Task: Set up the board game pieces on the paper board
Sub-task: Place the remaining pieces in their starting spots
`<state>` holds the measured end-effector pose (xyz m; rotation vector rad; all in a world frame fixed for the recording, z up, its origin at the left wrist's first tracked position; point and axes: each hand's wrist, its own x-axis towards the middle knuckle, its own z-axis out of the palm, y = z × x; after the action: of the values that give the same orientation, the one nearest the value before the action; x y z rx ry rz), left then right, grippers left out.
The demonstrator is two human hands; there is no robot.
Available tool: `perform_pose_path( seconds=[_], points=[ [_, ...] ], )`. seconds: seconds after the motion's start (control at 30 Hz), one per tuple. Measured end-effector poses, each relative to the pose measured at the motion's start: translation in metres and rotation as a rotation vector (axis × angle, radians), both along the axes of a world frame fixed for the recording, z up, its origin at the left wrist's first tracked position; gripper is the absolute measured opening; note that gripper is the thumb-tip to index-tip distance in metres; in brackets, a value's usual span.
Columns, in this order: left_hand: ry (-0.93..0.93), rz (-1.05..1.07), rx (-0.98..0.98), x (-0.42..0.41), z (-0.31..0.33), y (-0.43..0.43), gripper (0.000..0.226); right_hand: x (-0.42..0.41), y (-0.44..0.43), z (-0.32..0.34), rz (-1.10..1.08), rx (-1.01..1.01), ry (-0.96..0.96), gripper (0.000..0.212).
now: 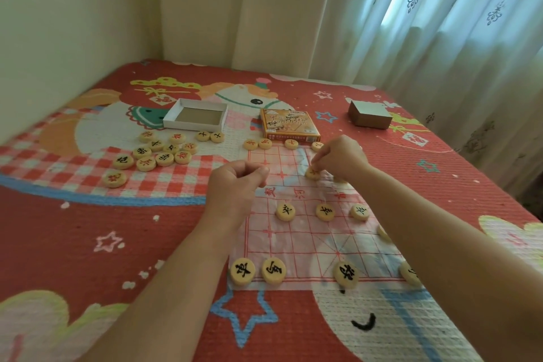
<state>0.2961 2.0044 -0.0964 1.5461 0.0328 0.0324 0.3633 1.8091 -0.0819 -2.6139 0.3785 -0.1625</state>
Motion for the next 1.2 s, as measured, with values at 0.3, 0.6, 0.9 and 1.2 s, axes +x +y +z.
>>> perform_pose_path(
  seconds=[0.3, 0.6, 0.9, 1.2],
  points=[
    [-0.037, 0.129, 0.112, 0.014, 0.004, 0.029, 0.022, 0.027, 0.096, 0.011, 0.377, -0.102, -0.129, 0.011],
    [0.091, 0.409, 1.132, 0.045, 0.001, 0.159, 0.041, 0.081, 0.15, -0.005, 0.526, -0.464, 0.025, 0.042],
    [-0.077, 0.274, 1.106, 0.052, -0.003, 0.172, 0.023, 0.098, 0.158, -0.013, 0.56, -0.348, -0.027, 0.029],
    [-0.09, 0.058, 1.27, 0.08, -0.002, 0.139, 0.033, 0.102, 0.178, -0.007, 0.728, -0.542, -0.013, 0.039]
  ],
)
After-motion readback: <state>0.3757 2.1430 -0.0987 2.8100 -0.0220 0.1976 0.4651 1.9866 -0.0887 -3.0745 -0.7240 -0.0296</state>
